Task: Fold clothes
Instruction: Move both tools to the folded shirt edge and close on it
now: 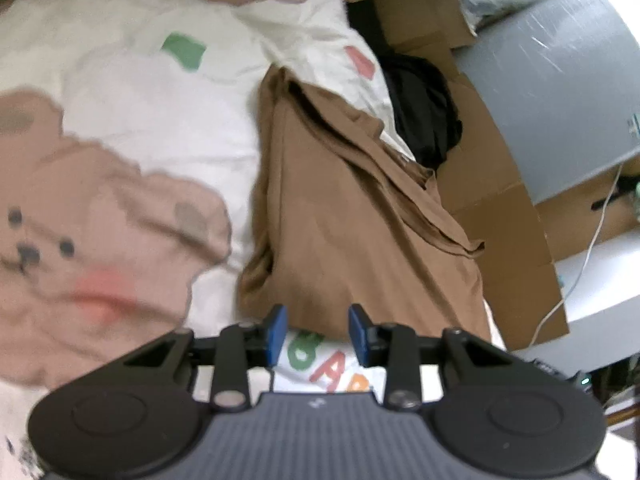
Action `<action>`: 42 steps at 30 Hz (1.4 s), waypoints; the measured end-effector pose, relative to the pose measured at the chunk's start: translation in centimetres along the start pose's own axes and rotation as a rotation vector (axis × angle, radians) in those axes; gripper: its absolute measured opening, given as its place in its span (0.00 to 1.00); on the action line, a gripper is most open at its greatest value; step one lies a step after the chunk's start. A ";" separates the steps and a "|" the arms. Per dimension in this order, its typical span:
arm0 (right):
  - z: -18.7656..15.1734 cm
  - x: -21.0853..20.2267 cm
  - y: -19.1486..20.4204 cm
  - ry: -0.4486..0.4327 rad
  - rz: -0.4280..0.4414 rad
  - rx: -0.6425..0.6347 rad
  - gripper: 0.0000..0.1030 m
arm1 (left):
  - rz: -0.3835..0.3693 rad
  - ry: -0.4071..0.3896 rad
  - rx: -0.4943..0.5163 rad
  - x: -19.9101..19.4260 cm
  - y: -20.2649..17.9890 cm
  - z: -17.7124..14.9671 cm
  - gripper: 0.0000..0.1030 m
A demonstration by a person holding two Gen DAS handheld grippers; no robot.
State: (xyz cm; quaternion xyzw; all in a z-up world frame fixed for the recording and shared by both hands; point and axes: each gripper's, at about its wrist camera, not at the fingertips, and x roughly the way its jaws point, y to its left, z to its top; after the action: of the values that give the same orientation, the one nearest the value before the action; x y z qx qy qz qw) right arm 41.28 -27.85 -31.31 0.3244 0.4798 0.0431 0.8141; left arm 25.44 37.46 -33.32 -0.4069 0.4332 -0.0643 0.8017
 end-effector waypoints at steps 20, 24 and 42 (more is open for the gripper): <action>-1.9 4.6 -1.4 -0.064 0.146 0.288 0.43 | -0.061 -0.115 -0.273 5.2 2.5 -3.6 0.39; -2.6 5.1 -2.3 -0.086 0.158 0.345 0.42 | -0.052 -0.131 -0.292 5.1 3.2 -4.0 0.40; -2.0 5.8 -3.0 -0.141 0.181 0.364 0.07 | 0.010 -0.155 -0.110 4.6 1.9 -0.6 0.05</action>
State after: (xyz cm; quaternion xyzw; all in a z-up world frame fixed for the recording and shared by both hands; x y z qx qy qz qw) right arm 42.01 -27.06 -38.03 0.5103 0.3902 0.0057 0.7664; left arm 27.38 36.28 -37.80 -0.4520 0.3748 -0.0046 0.8094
